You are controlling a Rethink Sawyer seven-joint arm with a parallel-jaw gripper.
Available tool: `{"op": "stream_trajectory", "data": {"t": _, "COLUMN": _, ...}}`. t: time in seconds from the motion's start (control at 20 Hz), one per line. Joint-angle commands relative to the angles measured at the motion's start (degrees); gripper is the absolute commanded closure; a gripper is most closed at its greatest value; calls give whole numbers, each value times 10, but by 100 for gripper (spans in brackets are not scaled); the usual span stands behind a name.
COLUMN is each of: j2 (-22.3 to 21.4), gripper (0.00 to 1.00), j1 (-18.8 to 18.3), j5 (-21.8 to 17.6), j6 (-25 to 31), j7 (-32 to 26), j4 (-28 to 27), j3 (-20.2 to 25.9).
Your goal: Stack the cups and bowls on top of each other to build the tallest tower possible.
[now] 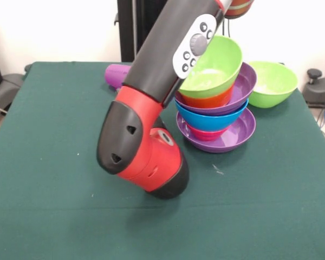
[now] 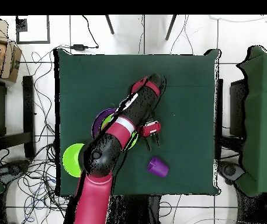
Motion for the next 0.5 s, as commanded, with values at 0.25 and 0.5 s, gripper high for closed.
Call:
{"op": "stream_trajectory", "data": {"t": 0.25, "j2": -2, "gripper": 0, "j1": 24, "j5": 1, "j6": 1, "j7": 49, "j4": 46, "j3": 66}}
{"op": "stream_trajectory", "data": {"t": 0.5, "j2": -2, "gripper": 0, "j1": 23, "j5": 1, "j6": 0, "j7": 48, "j4": 43, "j3": 65}}
